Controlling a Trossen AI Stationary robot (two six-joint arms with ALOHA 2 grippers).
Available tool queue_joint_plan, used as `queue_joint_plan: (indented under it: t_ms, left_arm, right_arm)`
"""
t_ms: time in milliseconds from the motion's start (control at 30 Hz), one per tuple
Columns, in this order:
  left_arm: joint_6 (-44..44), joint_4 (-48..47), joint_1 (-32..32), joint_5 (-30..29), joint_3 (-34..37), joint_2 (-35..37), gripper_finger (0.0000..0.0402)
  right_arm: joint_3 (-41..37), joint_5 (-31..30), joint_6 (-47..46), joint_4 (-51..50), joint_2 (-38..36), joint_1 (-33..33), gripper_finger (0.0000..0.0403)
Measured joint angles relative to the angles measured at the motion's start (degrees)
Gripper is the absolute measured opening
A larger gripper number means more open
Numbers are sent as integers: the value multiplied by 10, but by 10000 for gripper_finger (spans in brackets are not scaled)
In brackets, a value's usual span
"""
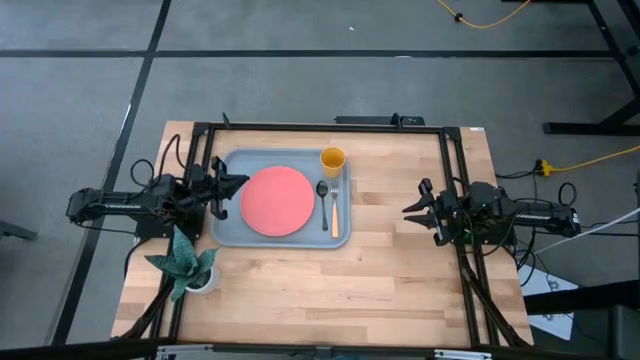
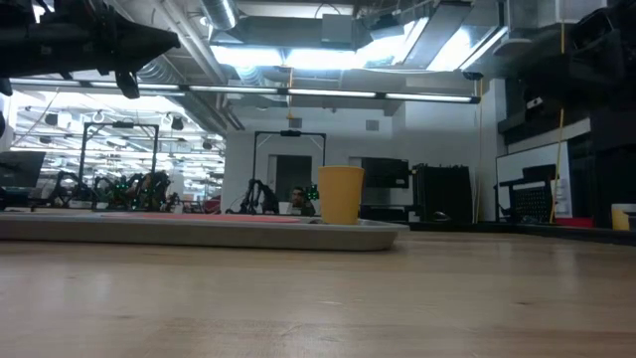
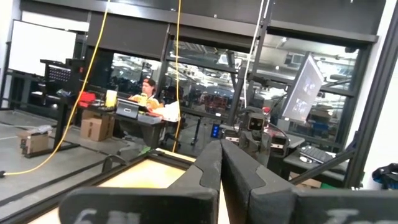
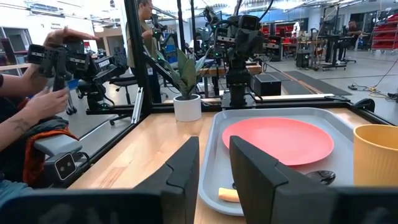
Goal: Pick and place plate/cup/fork/spoon on tray
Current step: Return to Home Position
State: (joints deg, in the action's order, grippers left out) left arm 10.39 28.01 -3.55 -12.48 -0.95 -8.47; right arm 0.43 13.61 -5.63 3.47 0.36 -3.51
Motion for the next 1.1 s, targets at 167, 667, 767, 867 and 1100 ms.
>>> queue_joint_plan:
  t_ms: [167,667,767,867,1100]
  left_arm:
    - [-1,-1,0,1,0,0,0]
    - [-37,-81,0,-21,5,0,0]
    - [-97,-120,-1,-31,5,0,0]
    - [-142,-189,-1,-29,5,0,0]
    - [-116,-245,-1,-27,5,0,0]
  right_arm:
    - [0,0,0,0,0,0,94]
    - [0,0,1,0,0,0,94]
    - [0,0,1,0,0,0,94]
    - [0,0,1,0,0,0,94]
    - [0,0,1,0,0,0,94]
